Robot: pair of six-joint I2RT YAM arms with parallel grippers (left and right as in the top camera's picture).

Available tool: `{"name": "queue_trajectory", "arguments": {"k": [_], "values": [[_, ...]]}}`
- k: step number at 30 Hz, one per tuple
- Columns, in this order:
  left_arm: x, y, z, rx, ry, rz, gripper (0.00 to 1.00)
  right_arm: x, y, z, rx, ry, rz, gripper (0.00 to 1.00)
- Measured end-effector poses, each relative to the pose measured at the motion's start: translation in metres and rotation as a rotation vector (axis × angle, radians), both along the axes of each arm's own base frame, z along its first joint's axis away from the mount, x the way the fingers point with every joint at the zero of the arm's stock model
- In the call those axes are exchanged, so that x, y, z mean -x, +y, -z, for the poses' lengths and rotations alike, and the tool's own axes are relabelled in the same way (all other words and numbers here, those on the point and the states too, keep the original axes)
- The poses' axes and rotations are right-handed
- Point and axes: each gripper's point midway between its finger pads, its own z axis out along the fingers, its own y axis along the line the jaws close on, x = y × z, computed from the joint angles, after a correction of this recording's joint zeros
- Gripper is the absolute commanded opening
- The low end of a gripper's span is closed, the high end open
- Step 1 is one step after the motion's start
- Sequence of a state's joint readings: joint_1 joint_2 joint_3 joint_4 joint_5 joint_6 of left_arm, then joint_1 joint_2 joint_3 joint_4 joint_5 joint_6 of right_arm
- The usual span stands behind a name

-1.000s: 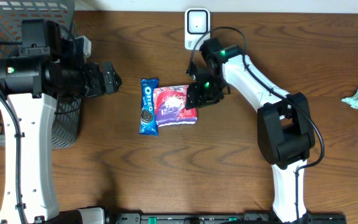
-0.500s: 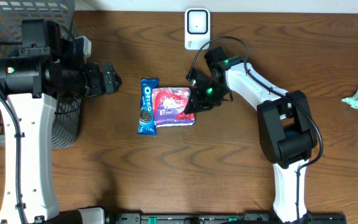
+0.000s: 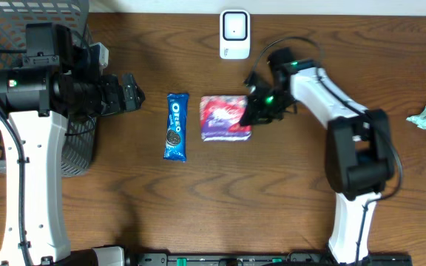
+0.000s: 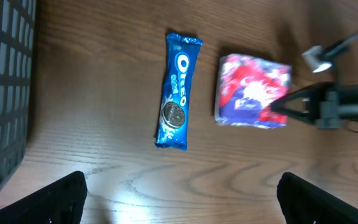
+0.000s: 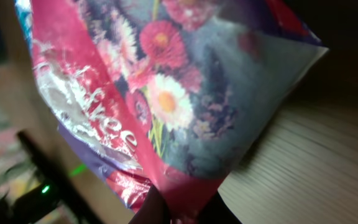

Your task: Scan the item barcode

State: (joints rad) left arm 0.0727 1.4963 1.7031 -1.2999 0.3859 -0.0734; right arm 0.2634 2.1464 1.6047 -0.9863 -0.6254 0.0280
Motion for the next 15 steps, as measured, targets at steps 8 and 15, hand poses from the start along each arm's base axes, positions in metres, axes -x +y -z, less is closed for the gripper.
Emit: {"name": "queue_trajectory", "arguments": {"k": [8, 15], "values": [[0.0, 0.0, 0.0, 0.0, 0.0, 0.0, 0.98, -0.016, -0.076, -0.095, 0.396, -0.313, 0.191, 0.01], [0.0, 0.0, 0.0, 0.0, 0.0, 0.0, 0.98, -0.01, -0.143, -0.132, 0.779, -0.428, 0.386, 0.01]]}}
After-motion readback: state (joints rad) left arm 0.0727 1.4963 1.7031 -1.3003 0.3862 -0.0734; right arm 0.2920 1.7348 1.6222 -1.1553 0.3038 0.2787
